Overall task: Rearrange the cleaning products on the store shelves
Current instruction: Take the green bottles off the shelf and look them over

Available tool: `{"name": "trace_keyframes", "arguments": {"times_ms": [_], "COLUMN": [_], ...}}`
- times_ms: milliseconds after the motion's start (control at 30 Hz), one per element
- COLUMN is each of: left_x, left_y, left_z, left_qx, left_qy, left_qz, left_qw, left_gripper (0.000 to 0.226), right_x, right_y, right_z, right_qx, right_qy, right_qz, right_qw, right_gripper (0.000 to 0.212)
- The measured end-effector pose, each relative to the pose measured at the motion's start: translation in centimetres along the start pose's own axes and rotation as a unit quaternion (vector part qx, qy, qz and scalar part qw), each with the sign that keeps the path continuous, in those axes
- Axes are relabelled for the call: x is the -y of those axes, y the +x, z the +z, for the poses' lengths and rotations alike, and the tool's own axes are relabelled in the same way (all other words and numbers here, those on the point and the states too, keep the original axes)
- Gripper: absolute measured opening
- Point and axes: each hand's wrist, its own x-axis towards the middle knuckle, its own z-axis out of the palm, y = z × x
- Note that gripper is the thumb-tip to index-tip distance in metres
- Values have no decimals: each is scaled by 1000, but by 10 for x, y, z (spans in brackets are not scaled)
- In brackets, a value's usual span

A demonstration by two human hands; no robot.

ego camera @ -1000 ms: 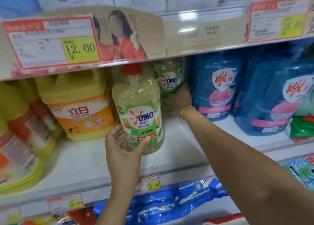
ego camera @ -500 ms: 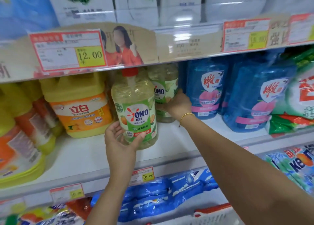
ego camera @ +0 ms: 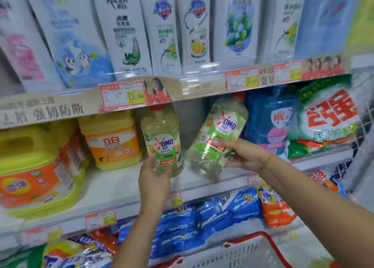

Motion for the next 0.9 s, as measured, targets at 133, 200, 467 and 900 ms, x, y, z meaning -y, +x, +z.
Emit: {"name": "trace_keyframes", "arguments": {"times_ms": [133, 200, 467, 900], "left_x": [-11, -9, -16, -34], "left_y": [-36, -57, -98, -113], "left_z": [-1, -2, -3, -34], "left_qx": [136, 231, 330, 259], "left_qy": [2, -16, -53, -8], "left_qz": [-8, -25, 21, 146], "left_qw": [991, 972, 942, 955], "left_gripper": [64, 82, 83, 81], "right_x": [-35, -52, -90, -60], "right_y": [-49, -70, -111, -138], "right_z": [-8, -10, 5, 15], "right_qx": [46, 68, -118, -68], "right_qy": [29, 5, -241, -347], "right_qz": [8, -12, -197, -310], "right_qw": [999, 998, 943, 883], "right_gripper": [54, 63, 93, 83]}}
